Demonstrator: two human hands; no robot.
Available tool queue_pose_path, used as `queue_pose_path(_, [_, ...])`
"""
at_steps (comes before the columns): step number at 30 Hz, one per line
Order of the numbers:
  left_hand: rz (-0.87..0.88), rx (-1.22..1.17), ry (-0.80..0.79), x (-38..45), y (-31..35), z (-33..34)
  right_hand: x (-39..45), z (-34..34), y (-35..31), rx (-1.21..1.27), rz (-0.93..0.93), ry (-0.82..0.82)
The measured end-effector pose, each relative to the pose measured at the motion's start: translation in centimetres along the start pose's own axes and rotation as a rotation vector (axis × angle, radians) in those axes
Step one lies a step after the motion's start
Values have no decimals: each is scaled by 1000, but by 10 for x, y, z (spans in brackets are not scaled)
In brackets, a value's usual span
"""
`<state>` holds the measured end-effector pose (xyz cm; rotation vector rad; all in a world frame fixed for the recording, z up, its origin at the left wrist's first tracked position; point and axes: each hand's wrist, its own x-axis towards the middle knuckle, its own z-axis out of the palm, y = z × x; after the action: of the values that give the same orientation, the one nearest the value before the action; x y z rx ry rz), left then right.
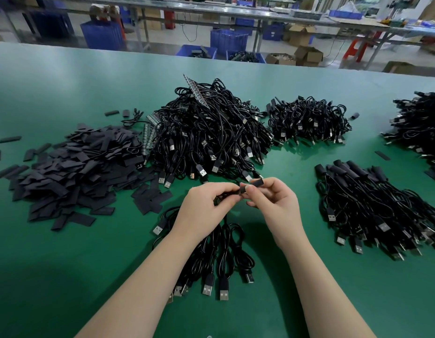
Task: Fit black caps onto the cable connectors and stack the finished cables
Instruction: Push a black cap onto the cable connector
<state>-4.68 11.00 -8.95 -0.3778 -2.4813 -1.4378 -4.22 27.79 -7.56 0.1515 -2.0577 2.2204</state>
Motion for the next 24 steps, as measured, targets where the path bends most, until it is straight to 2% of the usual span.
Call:
queue_pose_path(7, [-8, -28, -4, 0, 2, -1, 0, 3, 1, -75, -49, -24])
queue_pose_path(19, [-38, -74, 7, -1, 4, -4, -1, 1, 2, -87, 0, -77])
queue_pose_path(24, [-60, -55, -36, -1, 2, -2, 1, 1, 9, -108, 26, -38])
